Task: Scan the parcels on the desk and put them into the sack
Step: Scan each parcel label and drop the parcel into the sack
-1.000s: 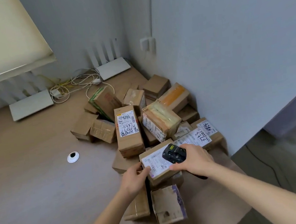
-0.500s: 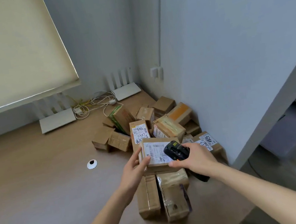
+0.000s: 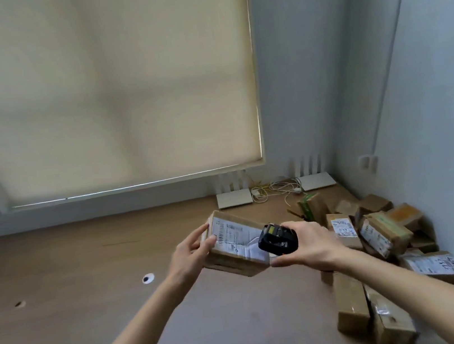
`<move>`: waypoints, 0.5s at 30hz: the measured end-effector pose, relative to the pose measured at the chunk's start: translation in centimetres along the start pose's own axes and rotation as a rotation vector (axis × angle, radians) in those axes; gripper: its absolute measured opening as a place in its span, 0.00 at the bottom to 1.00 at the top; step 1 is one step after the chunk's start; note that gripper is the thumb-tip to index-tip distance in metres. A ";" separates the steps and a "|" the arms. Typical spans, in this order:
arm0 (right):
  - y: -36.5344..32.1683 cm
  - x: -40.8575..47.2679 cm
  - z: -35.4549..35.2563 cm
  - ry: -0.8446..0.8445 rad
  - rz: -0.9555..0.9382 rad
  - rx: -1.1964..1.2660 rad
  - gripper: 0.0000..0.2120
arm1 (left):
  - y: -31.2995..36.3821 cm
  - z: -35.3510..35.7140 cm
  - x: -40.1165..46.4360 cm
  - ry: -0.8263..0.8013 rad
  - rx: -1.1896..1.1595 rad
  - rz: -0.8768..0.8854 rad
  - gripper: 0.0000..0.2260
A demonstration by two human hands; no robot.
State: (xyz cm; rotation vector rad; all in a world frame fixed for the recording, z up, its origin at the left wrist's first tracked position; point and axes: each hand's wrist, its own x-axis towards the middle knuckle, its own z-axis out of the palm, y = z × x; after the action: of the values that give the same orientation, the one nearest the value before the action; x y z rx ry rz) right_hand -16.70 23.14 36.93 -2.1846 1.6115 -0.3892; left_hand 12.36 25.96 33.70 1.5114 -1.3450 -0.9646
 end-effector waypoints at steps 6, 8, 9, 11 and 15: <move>-12.5 0.7 1.6 -0.019 -0.246 -0.144 0.37 | 0.0 -13.4 -7.1 0.223 0.108 -0.055 0.26; -15.9 0.8 2.0 -0.036 -0.336 -0.188 0.34 | 0.0 -16.4 -9.6 0.287 0.135 -0.087 0.25; -17.5 0.8 2.1 -0.044 -0.381 -0.213 0.32 | 0.3 -17.7 -10.9 0.318 0.149 -0.097 0.24; -20.3 0.9 2.3 -0.067 -0.451 -0.272 0.31 | 0.9 -19.6 -13.1 0.382 0.178 -0.119 0.25; -24.8 1.1 3.3 -0.080 -0.548 -0.310 0.34 | 2.0 -22.7 -16.6 0.497 0.214 -0.173 0.28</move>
State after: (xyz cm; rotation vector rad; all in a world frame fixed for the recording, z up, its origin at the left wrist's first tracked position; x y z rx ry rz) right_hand 6.04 28.98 45.68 -2.8328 1.0630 -0.2037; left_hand 31.14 44.90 42.84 1.9009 -0.9908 -0.5020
